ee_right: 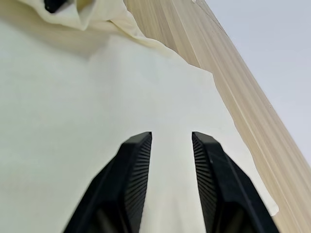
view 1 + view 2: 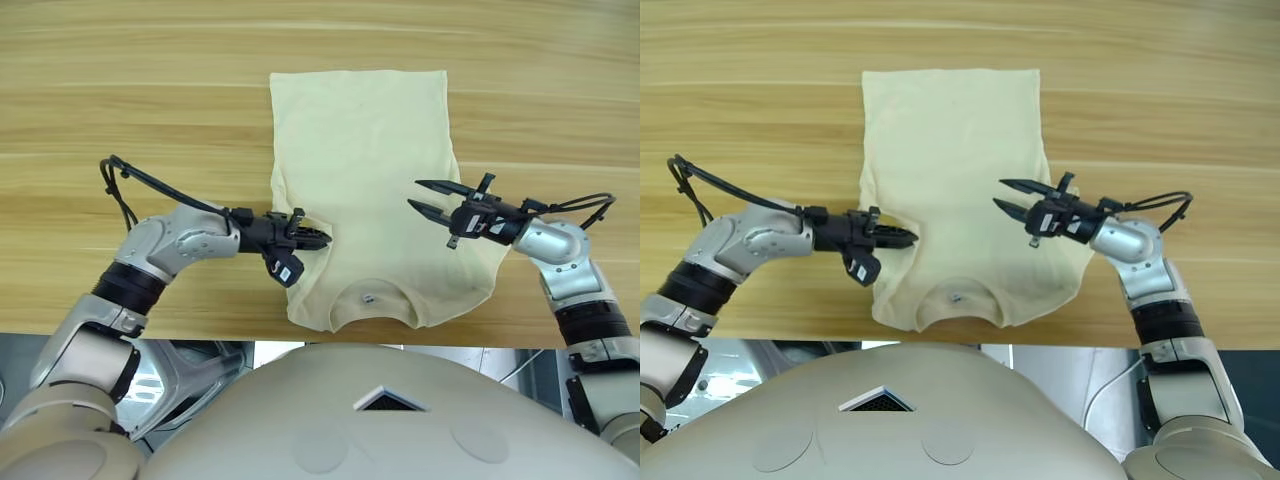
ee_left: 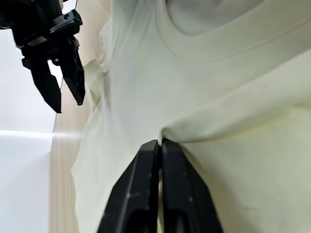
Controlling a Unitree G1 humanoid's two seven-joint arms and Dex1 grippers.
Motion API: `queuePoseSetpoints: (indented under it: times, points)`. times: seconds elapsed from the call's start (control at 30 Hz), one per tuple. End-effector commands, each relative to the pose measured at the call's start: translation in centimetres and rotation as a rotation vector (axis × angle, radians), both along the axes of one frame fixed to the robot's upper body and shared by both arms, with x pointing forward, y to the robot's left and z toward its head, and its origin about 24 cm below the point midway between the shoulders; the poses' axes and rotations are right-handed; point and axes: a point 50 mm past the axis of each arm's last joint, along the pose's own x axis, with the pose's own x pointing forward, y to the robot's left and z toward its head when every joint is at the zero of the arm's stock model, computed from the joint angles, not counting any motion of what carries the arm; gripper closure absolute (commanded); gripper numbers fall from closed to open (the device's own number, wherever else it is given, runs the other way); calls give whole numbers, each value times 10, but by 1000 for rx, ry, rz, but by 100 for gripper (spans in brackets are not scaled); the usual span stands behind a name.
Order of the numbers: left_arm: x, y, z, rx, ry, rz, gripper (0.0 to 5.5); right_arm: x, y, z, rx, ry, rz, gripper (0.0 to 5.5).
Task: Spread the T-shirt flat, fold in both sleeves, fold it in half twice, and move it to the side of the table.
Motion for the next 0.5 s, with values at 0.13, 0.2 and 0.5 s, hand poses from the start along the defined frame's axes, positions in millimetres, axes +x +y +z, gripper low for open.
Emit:
queuePoseSetpoints:
  times: [0.13,0.2,0.5]
  points:
    - [4,-5,-7,29,22,10,421,2,3,3,1,-15,14,395]
    - [6,-7,-9,21,29,17,389,2,3,3,2,-15,14,395]
    - [3,-15,5,-150,76,41,258,2,2,3,5,-14,9,395]
